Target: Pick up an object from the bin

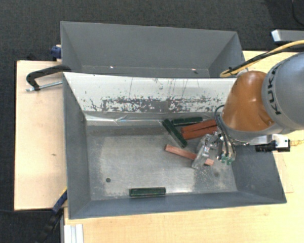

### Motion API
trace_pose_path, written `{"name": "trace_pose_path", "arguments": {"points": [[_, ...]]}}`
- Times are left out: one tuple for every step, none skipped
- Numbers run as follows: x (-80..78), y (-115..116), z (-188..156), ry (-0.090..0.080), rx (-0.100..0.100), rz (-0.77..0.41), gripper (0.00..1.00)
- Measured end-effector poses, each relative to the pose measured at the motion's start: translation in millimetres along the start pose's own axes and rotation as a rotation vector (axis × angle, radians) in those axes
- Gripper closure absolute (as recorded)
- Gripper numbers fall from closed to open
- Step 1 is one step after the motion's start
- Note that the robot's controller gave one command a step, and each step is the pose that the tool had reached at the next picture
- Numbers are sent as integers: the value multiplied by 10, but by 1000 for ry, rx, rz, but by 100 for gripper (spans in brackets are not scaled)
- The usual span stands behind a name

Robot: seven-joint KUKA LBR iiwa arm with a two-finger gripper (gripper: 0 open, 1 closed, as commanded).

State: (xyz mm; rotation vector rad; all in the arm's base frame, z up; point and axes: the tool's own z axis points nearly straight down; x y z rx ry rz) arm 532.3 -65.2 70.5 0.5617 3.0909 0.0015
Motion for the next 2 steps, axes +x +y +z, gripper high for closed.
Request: {"name": "trace_pose_path", "arguments": {"points": [[0, 0, 0, 0, 0, 0, 100], [-199, 271, -1524, -7, -2, 32, 100]]}}
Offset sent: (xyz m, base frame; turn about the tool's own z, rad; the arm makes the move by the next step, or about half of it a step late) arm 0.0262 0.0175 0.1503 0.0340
